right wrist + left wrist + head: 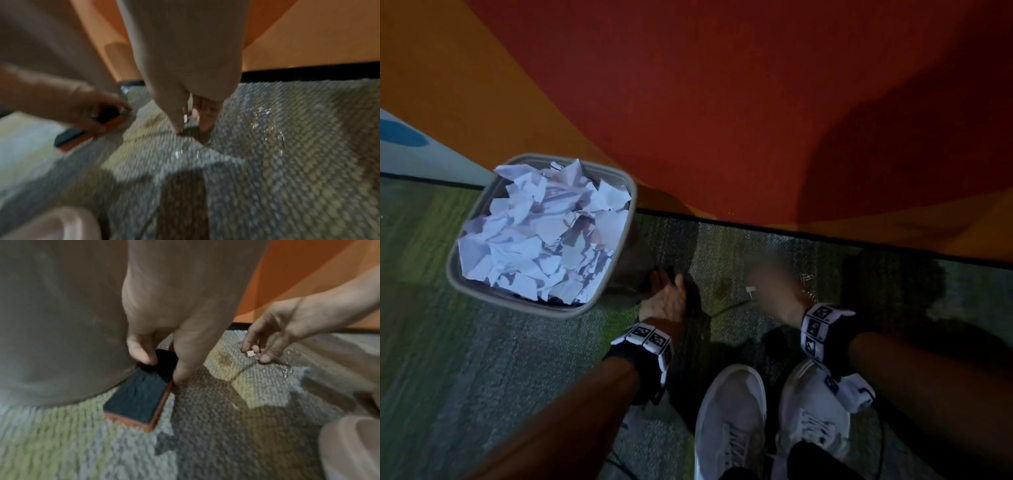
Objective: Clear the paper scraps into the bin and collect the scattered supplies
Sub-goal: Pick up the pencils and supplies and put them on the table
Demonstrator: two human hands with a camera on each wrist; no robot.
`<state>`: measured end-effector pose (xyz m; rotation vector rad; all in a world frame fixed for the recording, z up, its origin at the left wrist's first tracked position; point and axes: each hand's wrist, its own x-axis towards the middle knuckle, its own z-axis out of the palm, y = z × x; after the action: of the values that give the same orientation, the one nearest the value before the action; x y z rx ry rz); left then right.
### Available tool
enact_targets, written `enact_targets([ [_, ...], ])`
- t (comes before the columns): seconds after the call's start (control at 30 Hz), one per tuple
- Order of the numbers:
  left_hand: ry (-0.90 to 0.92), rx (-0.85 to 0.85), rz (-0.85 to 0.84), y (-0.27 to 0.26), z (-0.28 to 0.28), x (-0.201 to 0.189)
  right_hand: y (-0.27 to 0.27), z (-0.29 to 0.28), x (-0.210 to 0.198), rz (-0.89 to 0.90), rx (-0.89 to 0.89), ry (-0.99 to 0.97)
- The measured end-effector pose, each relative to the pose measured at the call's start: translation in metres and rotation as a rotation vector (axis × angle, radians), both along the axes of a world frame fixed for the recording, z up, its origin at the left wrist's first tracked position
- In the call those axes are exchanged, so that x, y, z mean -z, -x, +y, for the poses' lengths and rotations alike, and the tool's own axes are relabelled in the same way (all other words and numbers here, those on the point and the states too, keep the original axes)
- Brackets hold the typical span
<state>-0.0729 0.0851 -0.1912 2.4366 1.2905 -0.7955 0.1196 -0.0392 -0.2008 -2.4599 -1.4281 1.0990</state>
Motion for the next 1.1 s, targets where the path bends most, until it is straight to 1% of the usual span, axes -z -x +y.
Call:
enact_targets([
  [0.07,-0.015,0.058,0.015,-0.002,0.002,-0.004,0.003,-0.002,0.007,-0.070,-0.062,-0.024],
  [0.17,-0.017,0.099,0.030,-0.004,0.004,-0.008,0.004,-0.003,0.005,-0.089,-0.070,-0.073],
  [0.27,0.061,0.104,-0.080,-0.010,0.006,-0.017,0.006,-0.002,-0.002,-0.043,-0.030,-0.037],
  [0.3,0.076,0.082,-0.132,-0.016,0.006,-0.025,0.006,-0.002,-0.003,0.001,0.034,-0.026],
  [0.33,0.074,0.073,-0.175,-0.021,0.005,-0.033,0.006,-0.004,-0.006,0.068,0.118,-0.057],
  [0.4,0.049,0.098,-0.252,-0.030,0.001,-0.057,0.003,-0.011,-0.018,0.178,0.310,-0.197],
  [0.43,0.045,0.116,-0.280,-0.035,-0.001,-0.069,0.001,-0.013,-0.030,0.207,0.375,-0.257],
  [0.5,0.059,0.150,-0.368,-0.042,-0.004,-0.086,-0.005,-0.016,-0.057,0.283,0.462,-0.314],
  [0.57,0.100,0.164,-0.490,-0.052,-0.010,-0.121,-0.017,-0.024,-0.099,0.318,0.523,-0.371],
  [0.63,0.145,0.151,-0.630,-0.061,-0.017,-0.157,-0.034,-0.037,-0.144,0.251,0.522,-0.449],
  [0.67,0.125,0.176,-0.670,-0.066,-0.021,-0.176,-0.042,-0.044,-0.169,0.222,0.516,-0.501],
  [0.7,0.105,0.221,-0.675,-0.071,-0.023,-0.196,-0.049,-0.052,-0.194,0.196,0.519,-0.545],
  [0.73,0.102,0.227,-0.696,-0.074,-0.025,-0.218,-0.055,-0.061,-0.219,0.160,0.529,-0.580],
  [0.9,0.053,0.413,-0.785,-0.096,-0.050,-0.353,-0.072,-0.114,-0.346,0.032,0.667,-0.716],
  [1.0,0.004,0.537,-0.847,-0.111,-0.079,-0.435,-0.069,-0.152,-0.419,-0.073,0.673,-0.796],
  [1.1,-0.025,0.621,-0.919,-0.125,-0.116,-0.502,-0.059,-0.200,-0.485,-0.179,0.644,-0.837],
])
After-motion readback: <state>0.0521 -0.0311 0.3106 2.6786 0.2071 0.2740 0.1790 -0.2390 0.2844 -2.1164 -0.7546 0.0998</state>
